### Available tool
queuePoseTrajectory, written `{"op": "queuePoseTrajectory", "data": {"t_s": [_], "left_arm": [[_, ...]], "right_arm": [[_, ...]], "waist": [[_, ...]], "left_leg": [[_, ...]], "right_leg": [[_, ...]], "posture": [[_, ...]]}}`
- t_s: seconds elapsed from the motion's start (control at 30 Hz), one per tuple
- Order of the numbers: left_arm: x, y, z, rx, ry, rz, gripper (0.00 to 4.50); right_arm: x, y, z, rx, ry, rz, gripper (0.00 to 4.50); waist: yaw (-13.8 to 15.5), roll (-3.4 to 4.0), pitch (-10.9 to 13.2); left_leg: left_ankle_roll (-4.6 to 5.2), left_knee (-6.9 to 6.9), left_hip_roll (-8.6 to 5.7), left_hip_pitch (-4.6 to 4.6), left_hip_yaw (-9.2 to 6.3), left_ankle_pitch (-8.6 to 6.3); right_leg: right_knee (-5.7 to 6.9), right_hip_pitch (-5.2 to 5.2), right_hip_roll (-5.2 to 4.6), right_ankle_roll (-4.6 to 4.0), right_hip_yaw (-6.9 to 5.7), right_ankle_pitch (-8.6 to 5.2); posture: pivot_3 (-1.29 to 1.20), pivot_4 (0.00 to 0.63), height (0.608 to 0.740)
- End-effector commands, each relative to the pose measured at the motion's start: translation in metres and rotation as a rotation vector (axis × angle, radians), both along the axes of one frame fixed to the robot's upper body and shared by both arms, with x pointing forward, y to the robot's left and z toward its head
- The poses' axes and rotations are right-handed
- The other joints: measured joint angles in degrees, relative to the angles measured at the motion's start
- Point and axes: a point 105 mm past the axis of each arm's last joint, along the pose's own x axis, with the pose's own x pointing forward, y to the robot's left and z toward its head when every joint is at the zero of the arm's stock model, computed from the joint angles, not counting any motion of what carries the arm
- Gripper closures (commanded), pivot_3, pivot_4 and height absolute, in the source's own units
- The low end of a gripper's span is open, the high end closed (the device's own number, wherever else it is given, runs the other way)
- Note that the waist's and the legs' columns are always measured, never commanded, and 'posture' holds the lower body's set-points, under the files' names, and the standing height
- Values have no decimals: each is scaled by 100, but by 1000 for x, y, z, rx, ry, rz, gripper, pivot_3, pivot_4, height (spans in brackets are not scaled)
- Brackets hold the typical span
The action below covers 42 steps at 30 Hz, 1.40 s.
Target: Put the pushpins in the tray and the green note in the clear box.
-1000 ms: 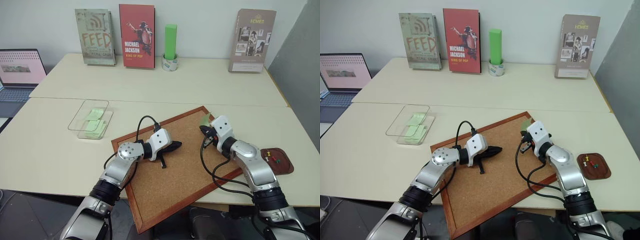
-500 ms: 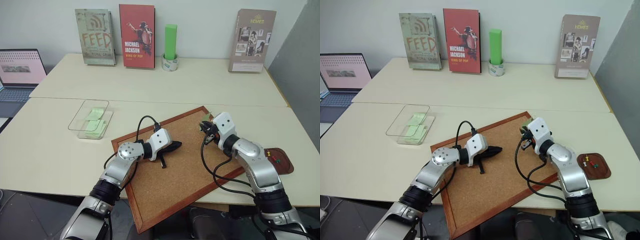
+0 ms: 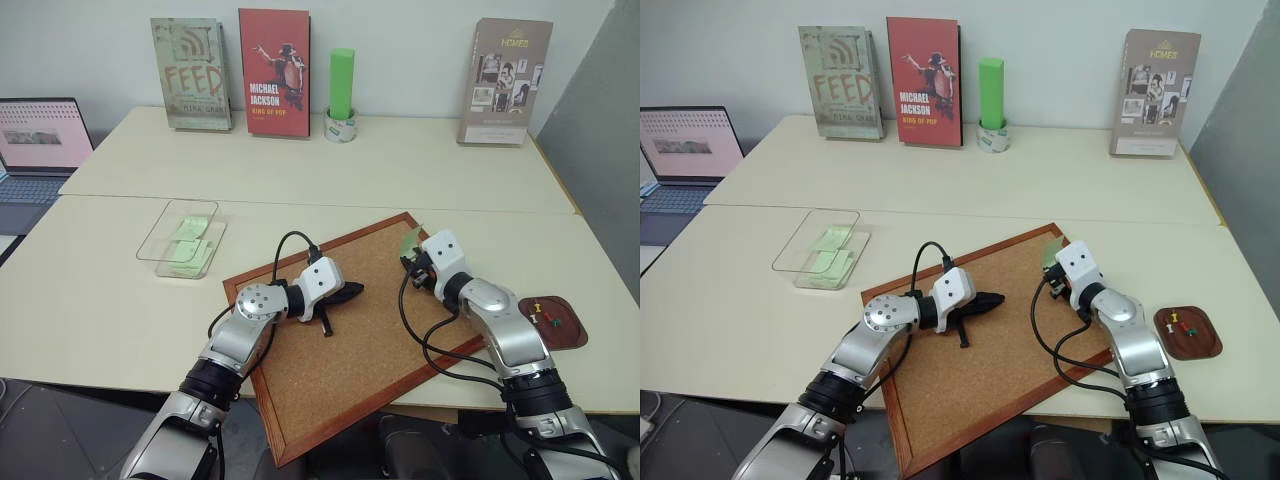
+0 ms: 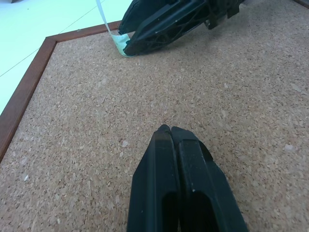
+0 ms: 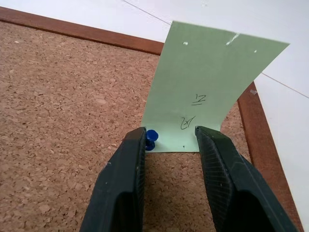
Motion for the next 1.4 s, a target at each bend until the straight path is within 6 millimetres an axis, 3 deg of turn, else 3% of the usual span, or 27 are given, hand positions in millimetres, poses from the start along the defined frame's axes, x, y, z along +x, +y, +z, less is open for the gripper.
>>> {"op": "queuePoseTrajectory", "data": {"t_s": [0.03, 0.27, 0.43, 0.8, 1.1, 1.4], "left_arm": [[-4, 11, -27, 79, 81, 32, 4500], [-5, 11, -28, 79, 84, 28, 4500], [-6, 11, -28, 79, 88, 29, 4500], [-4, 13, -22, 52, 97, 34, 4500], [11, 19, -6, 49, 50, 84, 4500], [7, 18, -1, 38, 50, 64, 4500]], "right_arm": [[4, 0, 9, 10, -34, -3, 3160], [3, 1, 11, 18, -41, 0, 4472], [2, 3, 17, 20, -62, 12, 4496], [-9, 15, 68, -27, -227, 94, 4496], [-14, 16, 78, -51, -252, 109, 4496], [-26, 2, 81, -97, -256, 97, 4496]], "waist": [[-1, 0, 0], [-1, 0, 0], [-2, 0, 0], [-1, 0, 0], [0, -1, 2], [-6, -3, 3]], "left_leg": [[0, 0, 0, 0, 0, 0], [0, 0, 0, 0, 0, 0], [0, 0, 0, 0, 0, 0], [0, -3, 0, -3, -1, 0], [0, -3, 0, -4, -1, 0], [0, -3, 1, -6, -2, 0]], "right_leg": [[0, 0, 0, 0, 0, 0], [0, 0, 0, 0, 1, 0], [0, 0, 0, 0, 1, 0], [0, -3, 0, 17, -1, 10], [-1, -4, 0, 12, -1, 7], [0, -6, 1, 2, -1, 1]], "posture": [[0, 150, 740], [0, 150, 740], [0, 150, 740], [0, 150, 740], [0, 150, 740], [0, 150, 740]]}}
